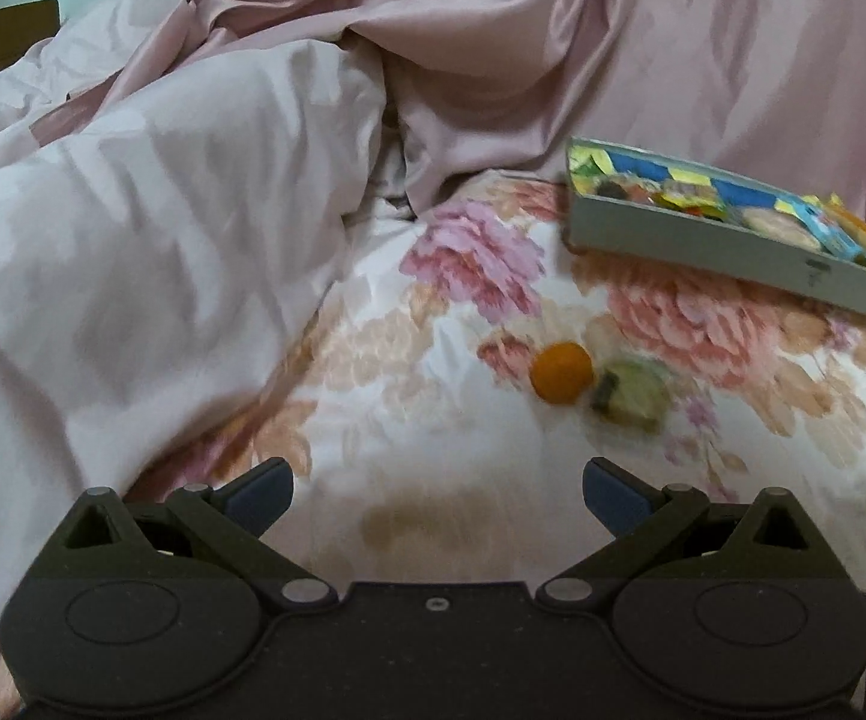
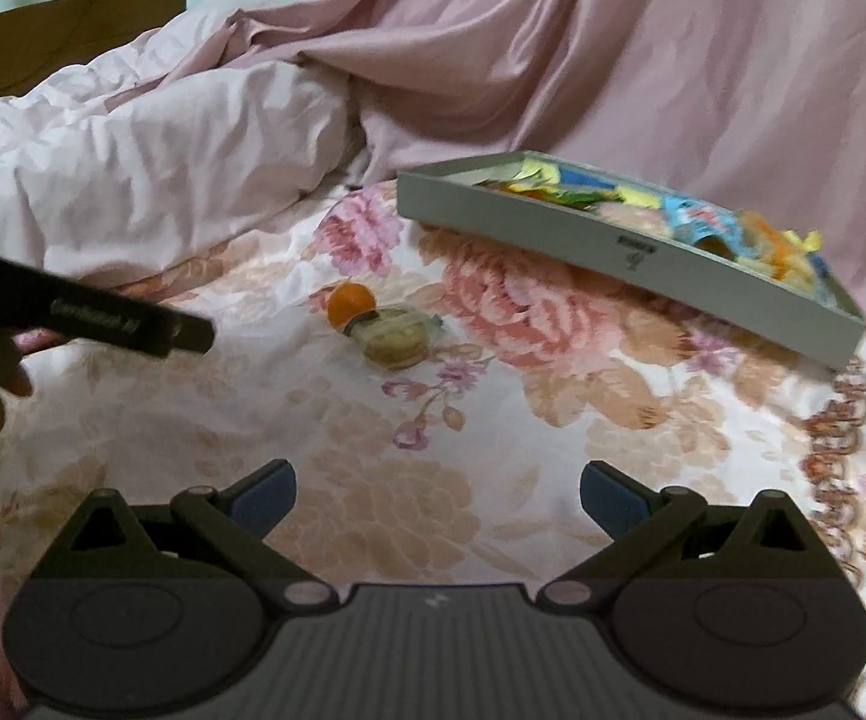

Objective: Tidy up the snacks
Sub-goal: 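Grasp the small orange with the left gripper while the right gripper grasps the wrapped biscuit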

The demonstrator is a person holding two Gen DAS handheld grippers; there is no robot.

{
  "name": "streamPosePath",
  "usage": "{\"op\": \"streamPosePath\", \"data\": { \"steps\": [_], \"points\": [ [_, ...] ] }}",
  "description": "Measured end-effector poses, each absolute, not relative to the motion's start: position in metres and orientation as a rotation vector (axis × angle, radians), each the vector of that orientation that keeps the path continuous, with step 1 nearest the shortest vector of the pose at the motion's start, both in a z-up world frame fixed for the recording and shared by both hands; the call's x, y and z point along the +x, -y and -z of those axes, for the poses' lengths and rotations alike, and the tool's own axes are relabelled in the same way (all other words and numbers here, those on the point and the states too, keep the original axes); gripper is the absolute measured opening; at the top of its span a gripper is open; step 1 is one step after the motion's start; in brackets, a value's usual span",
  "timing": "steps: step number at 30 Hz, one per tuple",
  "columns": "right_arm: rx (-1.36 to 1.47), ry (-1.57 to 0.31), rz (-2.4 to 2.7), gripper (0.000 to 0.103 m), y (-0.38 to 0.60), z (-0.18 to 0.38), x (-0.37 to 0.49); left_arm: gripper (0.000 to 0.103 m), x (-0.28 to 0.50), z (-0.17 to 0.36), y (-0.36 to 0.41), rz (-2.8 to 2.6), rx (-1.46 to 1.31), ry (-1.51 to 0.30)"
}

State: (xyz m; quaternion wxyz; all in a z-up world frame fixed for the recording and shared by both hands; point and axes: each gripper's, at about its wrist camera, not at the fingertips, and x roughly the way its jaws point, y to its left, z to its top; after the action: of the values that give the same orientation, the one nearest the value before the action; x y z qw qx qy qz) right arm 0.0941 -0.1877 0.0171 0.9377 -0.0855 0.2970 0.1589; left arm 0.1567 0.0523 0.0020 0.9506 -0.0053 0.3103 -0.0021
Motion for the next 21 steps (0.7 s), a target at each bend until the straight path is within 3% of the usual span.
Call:
{"op": "streamPosePath", "data": {
  "steps": [21],
  "points": [
    [-0.344,-0.585,-0.533,0.103,0.140,0.010,0.231,0.102,0.254,0.012,-0.077,0.182,-0.207,-0.653]
  ]
}}
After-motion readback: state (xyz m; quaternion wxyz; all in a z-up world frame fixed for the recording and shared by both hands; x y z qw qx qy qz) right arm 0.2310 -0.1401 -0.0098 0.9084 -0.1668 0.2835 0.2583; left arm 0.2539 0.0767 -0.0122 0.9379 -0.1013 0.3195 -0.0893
